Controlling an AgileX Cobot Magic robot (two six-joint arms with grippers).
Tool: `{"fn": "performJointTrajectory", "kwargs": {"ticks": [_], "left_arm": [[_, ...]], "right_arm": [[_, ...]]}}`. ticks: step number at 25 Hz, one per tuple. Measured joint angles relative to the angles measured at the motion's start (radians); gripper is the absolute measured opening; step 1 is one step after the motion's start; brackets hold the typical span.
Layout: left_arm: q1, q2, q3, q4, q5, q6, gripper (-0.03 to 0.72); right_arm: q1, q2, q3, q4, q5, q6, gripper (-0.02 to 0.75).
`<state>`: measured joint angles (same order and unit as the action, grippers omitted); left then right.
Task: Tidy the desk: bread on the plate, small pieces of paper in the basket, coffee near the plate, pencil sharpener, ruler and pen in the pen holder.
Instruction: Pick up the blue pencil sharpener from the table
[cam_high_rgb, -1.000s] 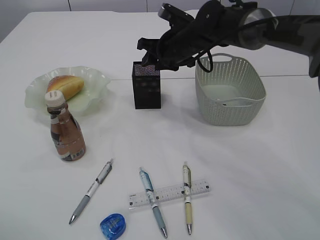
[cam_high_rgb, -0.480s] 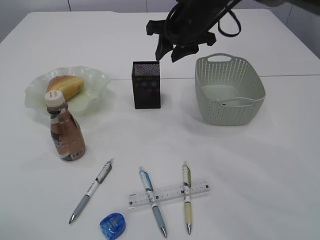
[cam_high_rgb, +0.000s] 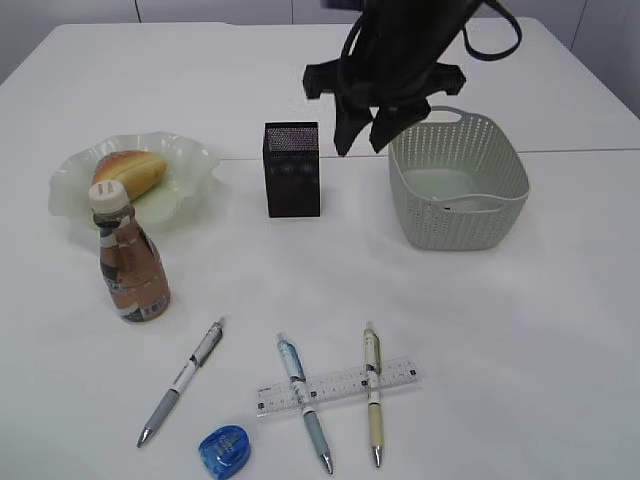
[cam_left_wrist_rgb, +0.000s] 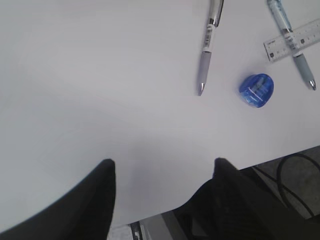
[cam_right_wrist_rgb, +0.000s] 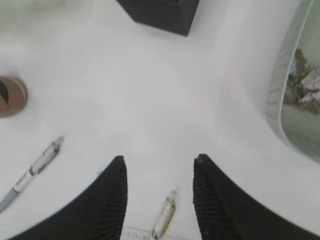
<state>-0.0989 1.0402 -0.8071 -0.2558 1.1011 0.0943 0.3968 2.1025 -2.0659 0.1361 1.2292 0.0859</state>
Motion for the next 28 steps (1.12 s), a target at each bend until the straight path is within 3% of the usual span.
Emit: {"fn": "performJointTrajectory", "kwargs": {"ticks": [9,21,28], "left_arm": [[0.000,0.000,0.000,0.000,-0.013,0.000,0.451],[0.000,0.000,0.000,0.042,0.051,0.000,0.450],[0.000,0.000,0.009,0.077,0.055,0.000,0.450]], "right_arm": [[0.202,-0.098,0.281,-0.121,0.005,0.002,0.323],[0.456,-0.110,0.294,-0.089,0.005,0.002,0.323],[0.485,-0.110,0.294,-0.103,0.005,0.008,0.323]]}}
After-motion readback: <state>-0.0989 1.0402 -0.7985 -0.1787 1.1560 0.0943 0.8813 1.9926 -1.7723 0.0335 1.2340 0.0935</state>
